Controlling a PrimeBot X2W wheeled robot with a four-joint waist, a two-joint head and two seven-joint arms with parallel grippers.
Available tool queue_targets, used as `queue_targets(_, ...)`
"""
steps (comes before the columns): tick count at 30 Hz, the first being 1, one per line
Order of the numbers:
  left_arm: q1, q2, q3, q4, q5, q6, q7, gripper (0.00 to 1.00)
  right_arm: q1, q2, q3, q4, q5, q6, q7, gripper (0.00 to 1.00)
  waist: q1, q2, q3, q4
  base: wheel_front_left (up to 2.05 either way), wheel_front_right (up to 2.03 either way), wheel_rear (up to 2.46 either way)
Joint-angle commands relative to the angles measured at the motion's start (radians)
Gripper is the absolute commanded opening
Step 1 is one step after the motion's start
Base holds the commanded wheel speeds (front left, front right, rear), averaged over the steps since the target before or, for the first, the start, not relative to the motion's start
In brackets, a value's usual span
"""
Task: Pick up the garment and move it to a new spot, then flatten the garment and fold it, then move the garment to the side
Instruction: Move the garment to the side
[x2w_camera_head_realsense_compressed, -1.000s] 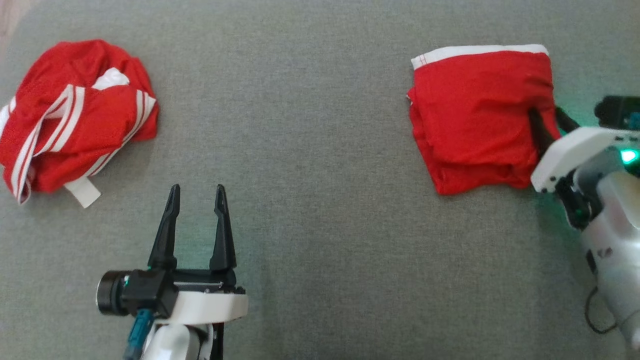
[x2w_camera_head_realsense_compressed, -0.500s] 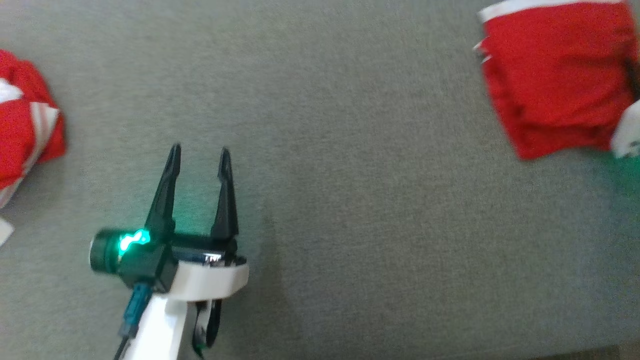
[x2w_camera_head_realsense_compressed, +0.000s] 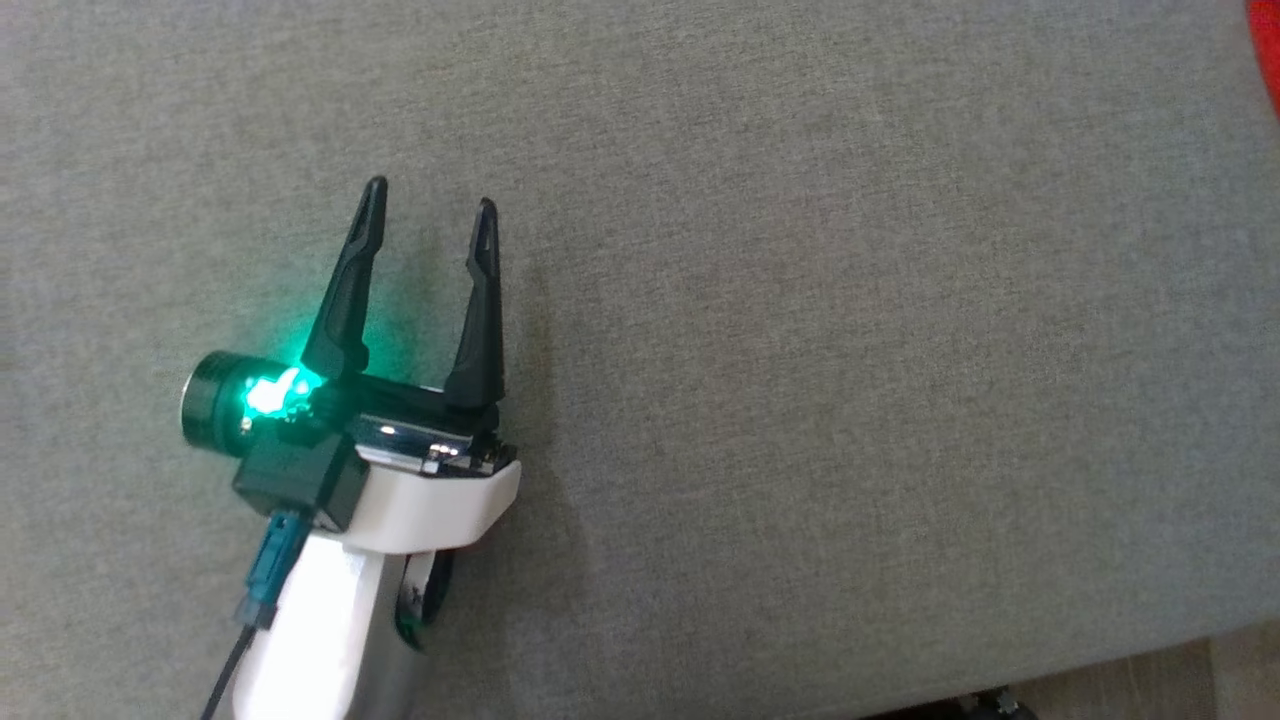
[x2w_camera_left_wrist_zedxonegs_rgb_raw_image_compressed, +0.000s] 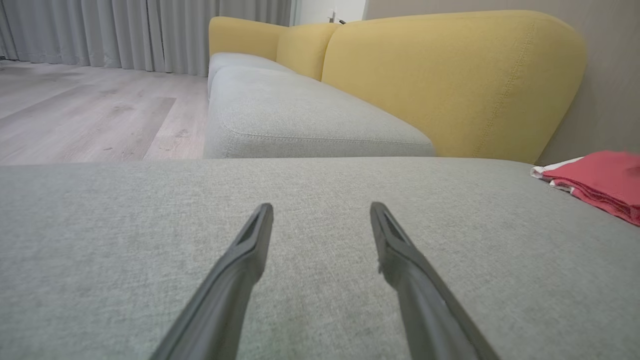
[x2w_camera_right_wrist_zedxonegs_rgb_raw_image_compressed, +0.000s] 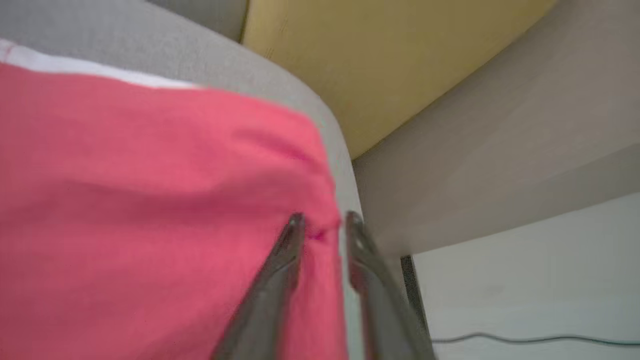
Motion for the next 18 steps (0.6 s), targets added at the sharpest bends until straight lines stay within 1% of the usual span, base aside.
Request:
queue_targets(1,-0.005,0.001,0.016,-0.005,0.008,0.0,-0.001,1.0,0.008,-0.049,-0.02,-0.029,-0.025,0.007,-0.02,1.0,-0.0002,0.0,-0.017,0.012,0.0,0.0,0.0)
queue_targets(3,-0.002,0.001,0.018,0.0,0.002,0.004,-0.001,1.0,0.021,-0.023,-0.058,-0.034,-0.055,0.007,-0.029,1.0,-0.0002,0.0,-0.047,0.022,0.0,0.0,0.0)
queue_targets(5,0.009,0.001,0.02,0.007,-0.008,0.013,-0.001,1.0,0.046,0.026,-0.096,-0.039,-0.071,0.007,-0.034,1.0,-0.0002,0.0,-0.086,0.031,0.0,0.0,0.0)
queue_targets(7,0.027,0.001,0.02,0.017,-0.02,0.022,-0.001,1.0,0.086,0.095,-0.125,-0.047,-0.074,0.007,-0.046,1.0,-0.0002,0.0,-0.137,0.041,0.0,0.0,0.0)
queue_targets(9,0.052,0.001,0.024,0.034,-0.036,0.035,-0.001,1.0,0.134,0.179,-0.139,-0.066,-0.068,0.007,-0.069,1.0,-0.0002,0.0,-0.198,0.051,0.0,0.0,0.0)
queue_targets(12,0.097,0.001,0.04,0.061,-0.067,0.058,-0.001,1.0,0.226,0.308,-0.124,-0.11,-0.045,0.007,-0.128,1.0,-0.0002,0.0,-0.297,0.065,0.0,0.0,0.0)
queue_targets(13,0.113,0.001,0.047,0.072,-0.078,0.065,-0.001,1.0,0.261,0.345,-0.104,-0.129,-0.037,0.007,-0.153,1.0,-0.0002,0.0,-0.33,0.071,0.0,0.0,0.0)
queue_targets(15,0.145,0.001,0.064,0.092,-0.096,0.078,-0.001,1.0,0.338,0.408,-0.058,-0.167,-0.005,0.007,-0.193,1.0,-0.0002,0.0,-0.395,0.084,0.0,0.0,0.0)
queue_targets(18,0.185,0.001,0.089,0.128,-0.115,0.085,-0.001,1.0,0.442,0.485,0.0,-0.229,0.034,0.007,-0.217,1.0,-0.0002,0.0,-0.478,0.103,0.0,0.0,0.0)
